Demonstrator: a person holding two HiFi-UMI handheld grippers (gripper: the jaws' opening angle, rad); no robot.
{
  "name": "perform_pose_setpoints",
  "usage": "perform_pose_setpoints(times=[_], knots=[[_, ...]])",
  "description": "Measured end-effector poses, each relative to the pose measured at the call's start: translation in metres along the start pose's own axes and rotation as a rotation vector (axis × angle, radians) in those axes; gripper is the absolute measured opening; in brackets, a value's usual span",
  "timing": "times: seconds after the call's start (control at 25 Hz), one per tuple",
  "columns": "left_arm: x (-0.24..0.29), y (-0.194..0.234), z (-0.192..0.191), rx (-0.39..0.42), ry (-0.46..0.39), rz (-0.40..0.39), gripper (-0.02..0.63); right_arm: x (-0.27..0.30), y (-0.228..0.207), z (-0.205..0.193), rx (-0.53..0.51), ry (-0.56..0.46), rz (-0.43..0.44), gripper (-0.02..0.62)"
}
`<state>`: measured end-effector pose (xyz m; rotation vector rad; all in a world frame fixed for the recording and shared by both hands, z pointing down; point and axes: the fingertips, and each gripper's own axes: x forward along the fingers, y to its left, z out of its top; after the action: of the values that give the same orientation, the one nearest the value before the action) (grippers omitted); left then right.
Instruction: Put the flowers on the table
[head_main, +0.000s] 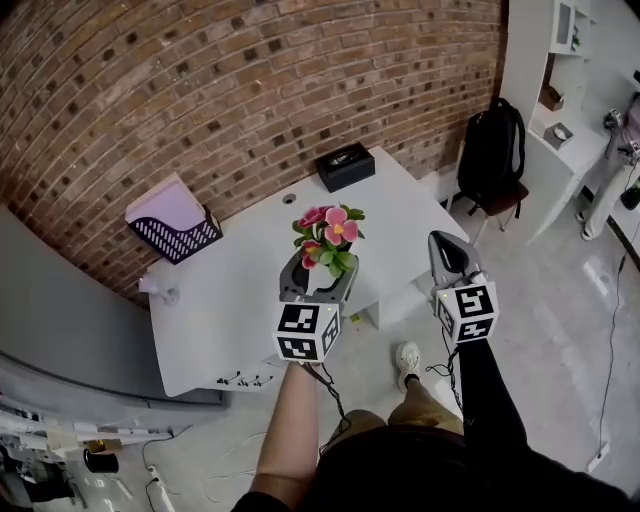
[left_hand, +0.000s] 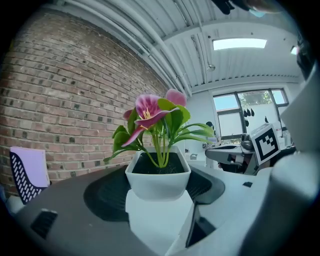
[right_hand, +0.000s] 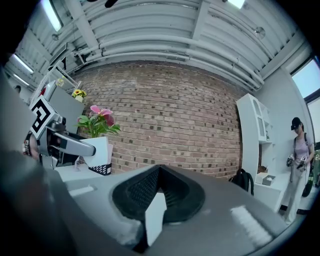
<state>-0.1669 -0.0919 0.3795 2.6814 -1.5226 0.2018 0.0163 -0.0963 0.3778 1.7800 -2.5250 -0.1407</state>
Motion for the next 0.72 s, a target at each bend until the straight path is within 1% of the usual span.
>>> perform_pose_setpoints(times=[0.2, 0.44, 0.72], knots=[[0.050, 0.018, -0.002, -0.015, 0.016, 0.038, 0.341, 0.051, -0.033, -0.008, 0.007, 0.004, 0.026, 0.000], [0.125, 0.039, 0.000, -0.029, 0.030, 0.077, 0.341, 0.122, -0.081, -0.018, 0.012, 0.010, 0.056, 0.000], [0.205, 0.059, 0.002, -0.024, 0.034, 0.129, 0.341, 0.198, -0.134, -0.029, 0.012, 0.015, 0.098, 0.000]])
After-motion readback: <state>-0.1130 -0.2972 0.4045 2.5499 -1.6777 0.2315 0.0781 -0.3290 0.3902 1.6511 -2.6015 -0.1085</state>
